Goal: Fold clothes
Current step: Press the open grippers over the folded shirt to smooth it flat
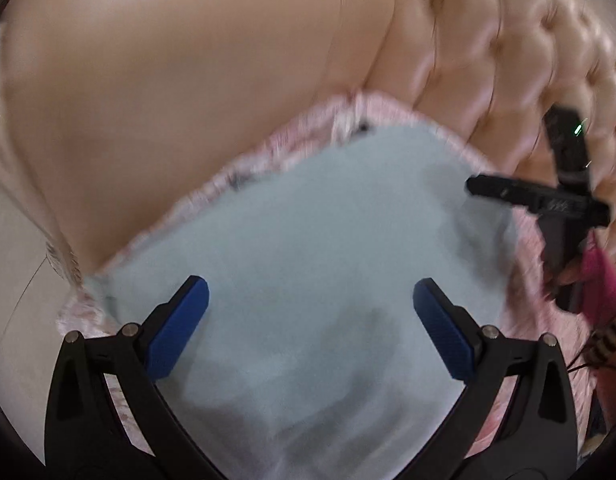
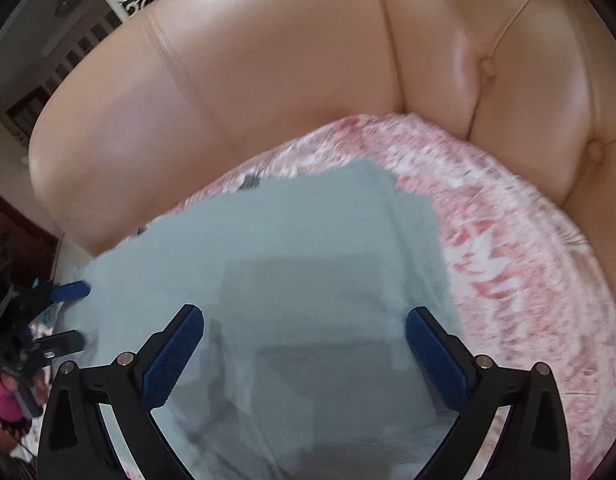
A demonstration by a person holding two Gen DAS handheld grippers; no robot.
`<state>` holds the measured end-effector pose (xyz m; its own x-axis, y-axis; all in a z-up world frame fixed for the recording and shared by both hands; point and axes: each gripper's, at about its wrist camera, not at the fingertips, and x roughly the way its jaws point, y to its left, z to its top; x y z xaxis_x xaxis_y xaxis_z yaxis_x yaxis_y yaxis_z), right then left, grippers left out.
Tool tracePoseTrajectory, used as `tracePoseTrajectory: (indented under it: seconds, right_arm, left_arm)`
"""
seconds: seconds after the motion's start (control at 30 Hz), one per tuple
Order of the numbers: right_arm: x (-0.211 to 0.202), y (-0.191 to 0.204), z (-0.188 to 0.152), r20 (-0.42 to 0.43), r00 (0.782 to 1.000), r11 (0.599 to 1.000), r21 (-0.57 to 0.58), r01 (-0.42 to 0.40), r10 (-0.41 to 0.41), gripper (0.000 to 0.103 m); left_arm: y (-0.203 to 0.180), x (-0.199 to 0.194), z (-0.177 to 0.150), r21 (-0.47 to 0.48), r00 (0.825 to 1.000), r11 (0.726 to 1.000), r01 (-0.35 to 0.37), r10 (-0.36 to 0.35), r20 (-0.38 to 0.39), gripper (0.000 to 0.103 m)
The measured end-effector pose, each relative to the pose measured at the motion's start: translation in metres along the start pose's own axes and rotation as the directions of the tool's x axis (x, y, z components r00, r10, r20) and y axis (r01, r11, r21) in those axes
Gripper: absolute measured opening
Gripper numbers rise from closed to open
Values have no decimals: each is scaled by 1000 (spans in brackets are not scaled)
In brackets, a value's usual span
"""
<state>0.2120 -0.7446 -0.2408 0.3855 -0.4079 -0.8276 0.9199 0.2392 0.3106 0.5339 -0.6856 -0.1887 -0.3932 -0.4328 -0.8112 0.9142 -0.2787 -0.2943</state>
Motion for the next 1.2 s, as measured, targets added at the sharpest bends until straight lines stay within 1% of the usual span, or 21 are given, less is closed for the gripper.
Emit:
tracePoseTrajectory:
  seconds: [0.07, 0.13, 0.23, 0.3, 0.37, 0.4, 0.43, 0.5, 0.57, 0.6, 0.63, 0.7, 0.73, 0.77, 0.8, 0.9, 0.97, 1.03, 1.1, 1.17, 1.2]
  right_arm:
    - [2, 7, 17, 25, 1000, 1000, -17, -17, 17, 103]
    - [9, 14, 37, 42, 998, 999, -28, -38, 39, 103]
    - [35, 25, 62, 7, 997, 997, -21, -70, 70, 103]
    - [53, 23, 71, -56, 997, 998, -6, -61, 61, 103]
    - [68, 15, 74, -102, 995, 1000, -5, -22, 22, 103]
    - [68, 14, 75, -107, 994, 1000, -8, -6, 5, 103]
    - [64, 14, 76, -104, 994, 1000, -11, 8, -9, 103]
    - [57, 14, 78, -99, 994, 999, -17, 37, -38, 103]
    - [47, 16, 78, -65, 998, 1000, -20, 20, -21, 103]
    - [44, 17, 77, -51, 999, 1000, -18, 12, -13, 103]
    - [45, 15, 76, -53, 998, 1000, -11, 13, -14, 103]
    - [57, 8, 70, -117, 992, 998, 18, 58, -56, 103]
    - [54, 8, 66, -121, 991, 997, 21, 67, -64, 103]
    - [48, 9, 62, -111, 992, 997, 22, 70, -67, 103]
    - [39, 11, 59, -98, 993, 997, 30, 67, -63, 103]
    - [-3, 31, 39, -3, 998, 998, -2, 69, -69, 103]
    - [-29, 47, 16, 55, 997, 998, -24, 52, -50, 103]
    - [-43, 62, -12, 76, 996, 998, -33, 44, -42, 103]
    - [-40, 74, -38, 54, 996, 995, -58, 79, -76, 103]
    - [-30, 76, -59, 7, 995, 993, -57, 100, -100, 103]
    - [-25, 76, -67, -12, 995, 993, -48, 103, -104, 103]
  left_arm:
    - [3, -5, 4, 5, 1000, 1000, -15, 15, 23, 102]
    - [14, 7, 7, -11, 1000, 1000, -23, 23, -13, 102]
    - [30, 22, 4, -35, 997, 999, -33, 31, -68, 102]
    - [38, 29, -1, -44, 996, 999, -31, 27, -89, 102]
    - [38, 27, -3, -26, 996, 999, -31, 29, -79, 102]
    - [37, 26, -4, -16, 996, 999, -36, 35, -78, 102]
    - [36, 23, -4, -11, 997, 999, -39, 38, -74, 102]
    - [36, 10, -2, -31, 999, 999, -25, 24, -24, 102]
    - [34, 2, 3, -31, 999, 999, -20, 21, 24, 102]
    - [35, 4, 6, -34, 999, 999, -29, 29, 20, 102]
    - [39, 13, 9, -50, 1000, 998, -26, 25, -16, 102]
    - [48, 28, 10, -80, 996, 996, -42, 36, -82, 102]
    - [51, 30, 9, -88, 995, 994, -60, 52, -89, 102]
    - [52, 24, 7, -95, 995, 993, -66, 58, -81, 102]
    - [50, 13, 3, -95, 997, 994, -55, 50, -51, 102]
    - [34, -25, -13, -63, 998, 997, -47, 49, 37, 102]
    - [17, -43, -31, -19, 997, 999, -32, 34, 70, 102]
    - [-8, -51, -52, 63, 997, 998, -28, 23, 78, 102]
    - [-30, -51, -74, 139, 998, 990, -19, 10, 70, 102]
    - [-41, -37, -85, 151, 1000, 989, 4, -6, 14, 102]
    - [-42, -30, -93, 137, 1000, 990, 18, -16, -16, 102]
